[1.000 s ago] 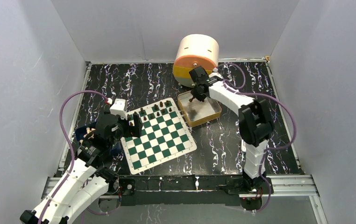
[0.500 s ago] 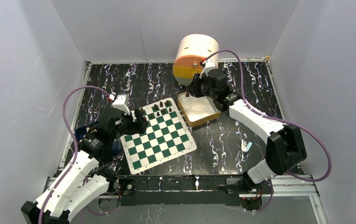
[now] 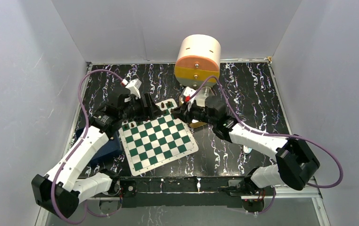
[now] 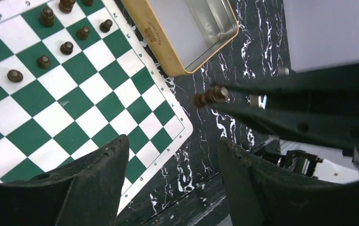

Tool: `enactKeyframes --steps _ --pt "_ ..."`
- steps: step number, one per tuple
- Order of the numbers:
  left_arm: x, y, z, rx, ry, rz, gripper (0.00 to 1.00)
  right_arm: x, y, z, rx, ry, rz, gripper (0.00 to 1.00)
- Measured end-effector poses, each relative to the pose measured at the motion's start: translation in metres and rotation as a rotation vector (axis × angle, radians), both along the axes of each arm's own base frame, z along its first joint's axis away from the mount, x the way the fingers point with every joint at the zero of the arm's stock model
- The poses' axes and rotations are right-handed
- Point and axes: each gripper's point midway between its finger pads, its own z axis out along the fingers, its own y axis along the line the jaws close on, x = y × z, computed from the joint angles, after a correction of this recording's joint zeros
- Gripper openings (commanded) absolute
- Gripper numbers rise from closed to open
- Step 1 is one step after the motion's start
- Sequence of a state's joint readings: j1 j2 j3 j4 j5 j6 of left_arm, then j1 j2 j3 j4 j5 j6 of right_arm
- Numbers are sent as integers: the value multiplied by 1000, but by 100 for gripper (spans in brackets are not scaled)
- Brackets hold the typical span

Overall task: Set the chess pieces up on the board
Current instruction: Place the chess piece on the chessboard.

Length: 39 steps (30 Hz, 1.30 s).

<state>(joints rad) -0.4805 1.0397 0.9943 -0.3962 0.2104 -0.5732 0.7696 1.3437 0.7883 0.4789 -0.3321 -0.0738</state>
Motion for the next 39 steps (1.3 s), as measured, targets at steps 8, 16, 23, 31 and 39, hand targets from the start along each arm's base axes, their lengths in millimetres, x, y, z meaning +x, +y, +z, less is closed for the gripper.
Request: enactKeyframes --steps 8,16,23,31,39 --pt "9 4 -14 -99 135 -22 52 -21 26 7 5 -110 81 13" --pt "-1 -7 3 -119 94 -156 57 -29 35 7 3 -150 115 13" --pt "0 -9 9 -105 51 -200 55 -29 35 5 -1 -149 111 13" --pt "5 -15 -7 -95 110 -207 55 -24 35 4 -4 -149 86 12" --pt "2 -24 -7 -89 92 -238 51 -24 37 -3 -14 -138 85 12"
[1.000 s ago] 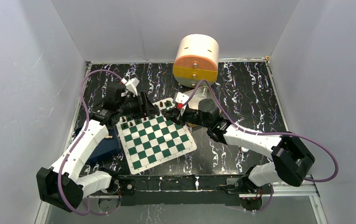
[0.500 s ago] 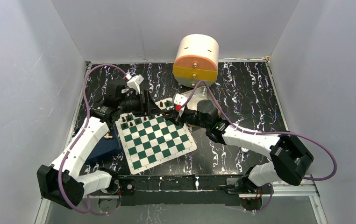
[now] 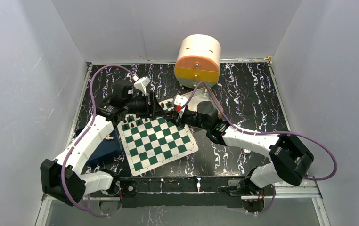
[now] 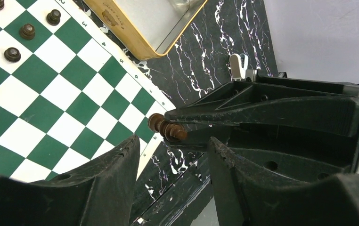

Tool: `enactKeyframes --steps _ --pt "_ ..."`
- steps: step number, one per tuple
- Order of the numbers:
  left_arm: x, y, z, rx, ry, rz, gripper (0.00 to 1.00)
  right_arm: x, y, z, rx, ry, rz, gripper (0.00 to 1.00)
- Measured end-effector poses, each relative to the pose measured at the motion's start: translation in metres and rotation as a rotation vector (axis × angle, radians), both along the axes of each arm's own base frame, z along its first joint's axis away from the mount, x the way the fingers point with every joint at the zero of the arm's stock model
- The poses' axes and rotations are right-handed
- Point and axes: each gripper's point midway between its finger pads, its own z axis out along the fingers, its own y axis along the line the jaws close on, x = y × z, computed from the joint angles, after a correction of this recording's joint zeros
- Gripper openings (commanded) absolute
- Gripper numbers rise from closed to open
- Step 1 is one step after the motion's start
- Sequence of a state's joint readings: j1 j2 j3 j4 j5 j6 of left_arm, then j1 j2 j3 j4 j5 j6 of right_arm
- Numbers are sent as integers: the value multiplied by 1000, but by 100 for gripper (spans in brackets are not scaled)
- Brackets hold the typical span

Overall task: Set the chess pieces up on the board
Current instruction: Place the chess piece on the chessboard.

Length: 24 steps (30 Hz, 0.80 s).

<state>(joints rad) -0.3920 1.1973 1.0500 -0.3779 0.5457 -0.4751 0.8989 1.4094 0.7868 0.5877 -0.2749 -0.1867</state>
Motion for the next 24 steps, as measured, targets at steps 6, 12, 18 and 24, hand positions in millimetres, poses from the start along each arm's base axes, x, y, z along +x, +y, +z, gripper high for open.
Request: enactKeyframes --steps 6,12,18,24 --pt "2 -5 -7 19 -4 -15 44 1 0 -4 -7 7 -7 12" --pt "5 -4 -12 61 -35 -14 42 1 2 -8 -12 13 -1 12" --pt "11 -6 -22 100 -24 -19 40 2 2 -13 -9 6 -6 12" --pt "9 -6 -31 127 -4 -29 31 3 5 -26 -29 23 -6 12"
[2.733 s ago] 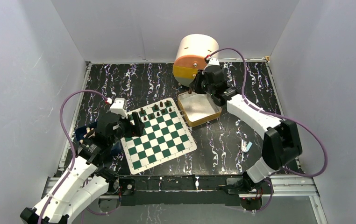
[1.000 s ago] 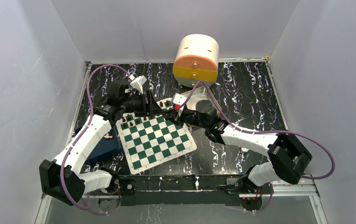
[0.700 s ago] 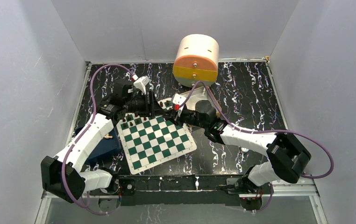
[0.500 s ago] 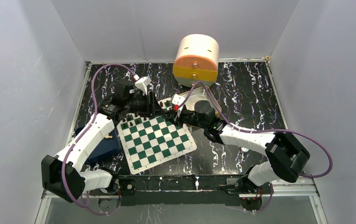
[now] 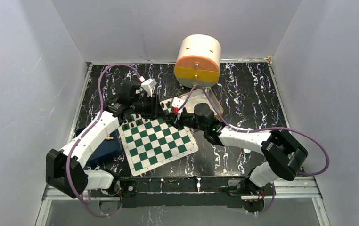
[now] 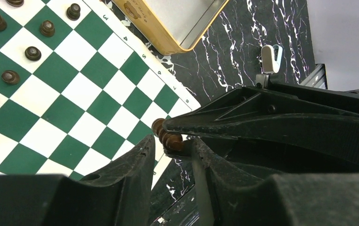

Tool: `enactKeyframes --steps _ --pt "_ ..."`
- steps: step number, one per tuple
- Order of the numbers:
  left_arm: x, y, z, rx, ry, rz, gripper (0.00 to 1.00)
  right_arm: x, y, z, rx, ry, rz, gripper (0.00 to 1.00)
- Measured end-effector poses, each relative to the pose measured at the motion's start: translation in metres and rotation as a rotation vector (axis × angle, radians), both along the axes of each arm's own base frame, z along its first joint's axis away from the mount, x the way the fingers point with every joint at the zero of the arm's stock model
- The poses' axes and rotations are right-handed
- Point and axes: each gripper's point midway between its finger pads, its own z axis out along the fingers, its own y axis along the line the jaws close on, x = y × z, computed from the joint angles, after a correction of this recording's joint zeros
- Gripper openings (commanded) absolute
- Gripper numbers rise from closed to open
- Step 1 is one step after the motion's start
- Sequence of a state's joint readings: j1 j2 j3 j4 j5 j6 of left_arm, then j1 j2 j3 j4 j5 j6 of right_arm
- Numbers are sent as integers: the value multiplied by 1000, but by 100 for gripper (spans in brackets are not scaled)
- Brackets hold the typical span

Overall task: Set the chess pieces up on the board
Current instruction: Place the chess piece on the chessboard.

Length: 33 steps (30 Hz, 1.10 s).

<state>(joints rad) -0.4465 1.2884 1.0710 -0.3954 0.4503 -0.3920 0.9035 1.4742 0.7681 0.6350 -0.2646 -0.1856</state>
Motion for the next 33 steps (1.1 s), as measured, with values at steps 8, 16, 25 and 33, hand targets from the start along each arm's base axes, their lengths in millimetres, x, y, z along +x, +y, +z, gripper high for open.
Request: enactKeyframes --steps 8,16,25,33 --pt "-6 2 -7 16 32 6 15 0 4 -9 -3 24 3 12" --pt "-11 10 -29 65 60 22 26 -6 7 -28 -30 66 23 12" --pt "-10 10 -32 83 48 5 12 -8 5 -33 -27 62 24 12" --pt "-14 6 -39 67 72 3 0 -9 0 -41 -30 57 23 12"
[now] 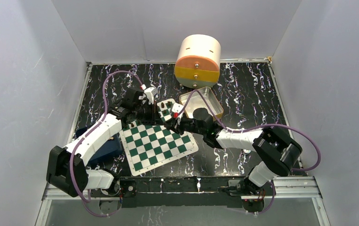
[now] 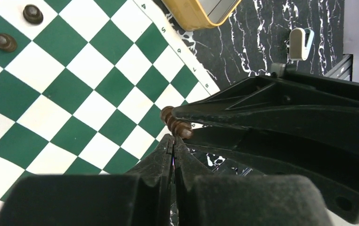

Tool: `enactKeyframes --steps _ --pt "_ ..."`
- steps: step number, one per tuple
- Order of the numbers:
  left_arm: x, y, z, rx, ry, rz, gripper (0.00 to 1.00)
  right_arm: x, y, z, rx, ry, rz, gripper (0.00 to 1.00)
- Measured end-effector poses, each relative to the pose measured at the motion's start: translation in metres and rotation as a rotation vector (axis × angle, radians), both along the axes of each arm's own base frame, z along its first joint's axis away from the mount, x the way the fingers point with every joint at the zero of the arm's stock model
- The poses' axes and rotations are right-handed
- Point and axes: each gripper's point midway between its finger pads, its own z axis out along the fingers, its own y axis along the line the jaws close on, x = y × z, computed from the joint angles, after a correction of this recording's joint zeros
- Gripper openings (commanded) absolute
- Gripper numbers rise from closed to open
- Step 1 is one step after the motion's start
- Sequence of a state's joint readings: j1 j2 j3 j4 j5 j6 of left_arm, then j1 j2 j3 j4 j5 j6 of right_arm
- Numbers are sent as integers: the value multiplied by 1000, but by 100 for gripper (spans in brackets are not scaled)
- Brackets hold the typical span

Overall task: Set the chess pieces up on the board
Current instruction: Place the chess piece on the chessboard.

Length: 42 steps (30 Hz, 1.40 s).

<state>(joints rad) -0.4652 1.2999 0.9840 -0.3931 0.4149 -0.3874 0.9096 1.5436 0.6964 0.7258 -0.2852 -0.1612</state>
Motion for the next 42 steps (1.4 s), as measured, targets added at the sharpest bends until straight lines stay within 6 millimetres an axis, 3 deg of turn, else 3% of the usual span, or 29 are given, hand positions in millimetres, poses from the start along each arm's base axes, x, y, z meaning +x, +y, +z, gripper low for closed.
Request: enactKeyframes --steps 8,16,18,22,28,34,42 --pt "-10 9 -22 43 49 16 0 2 2 0 18 -14 2 9" --pt "-14 23 -29 111 91 85 31 0 4 -14 15 2 12 8" --pt "-13 28 -24 117 92 117 37 -2 4 -21 9 17 18 9" --pt "-4 34 0 75 48 172 41 -2 6 -30 9 34 23 10" --pt "20 61 33 21 -27 299 44 0 10 -34 25 36 23 12" --pt "29 79 39 12 -39 375 45 -2 18 -50 13 56 28 12" --pt "31 85 43 6 -55 396 46 -27 39 -57 14 20 86 15"
